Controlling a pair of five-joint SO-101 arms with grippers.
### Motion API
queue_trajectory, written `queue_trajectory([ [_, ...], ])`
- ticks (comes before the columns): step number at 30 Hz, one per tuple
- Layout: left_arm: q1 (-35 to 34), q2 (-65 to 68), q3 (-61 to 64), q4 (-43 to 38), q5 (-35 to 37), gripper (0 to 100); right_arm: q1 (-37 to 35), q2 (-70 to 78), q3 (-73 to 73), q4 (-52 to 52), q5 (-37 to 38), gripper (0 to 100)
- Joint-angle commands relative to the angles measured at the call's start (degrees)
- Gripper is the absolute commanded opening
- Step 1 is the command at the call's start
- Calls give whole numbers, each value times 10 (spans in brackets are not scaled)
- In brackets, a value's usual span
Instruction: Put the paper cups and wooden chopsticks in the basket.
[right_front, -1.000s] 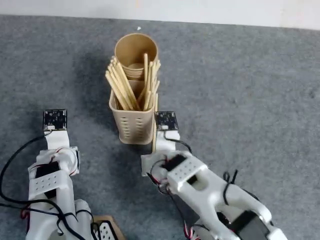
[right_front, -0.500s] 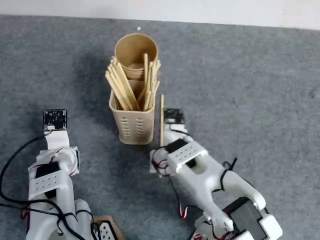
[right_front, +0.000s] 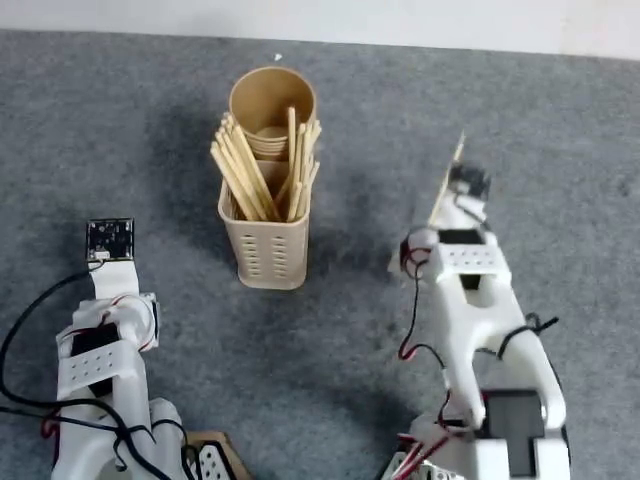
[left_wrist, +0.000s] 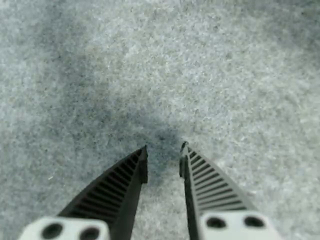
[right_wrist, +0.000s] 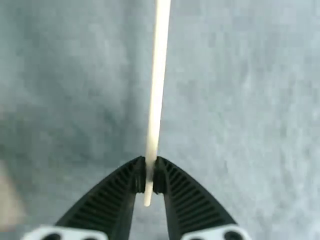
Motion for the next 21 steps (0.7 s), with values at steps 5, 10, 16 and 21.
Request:
queue_trajectory([
  [5, 8, -10, -5, -8, -5, 140, -99, -214, -178, -153, -57, 4],
  [10, 9, -10, -5, -8, -5, 140, -204, -250, -167, -338, -24, 4],
  [16, 9, -10, -5, -8, -5, 140, -305, -196, -83, -411, 156, 4],
  [21, 9, -9, -5, -8, -5, 140, -316, -200, 26, -457, 180, 4],
])
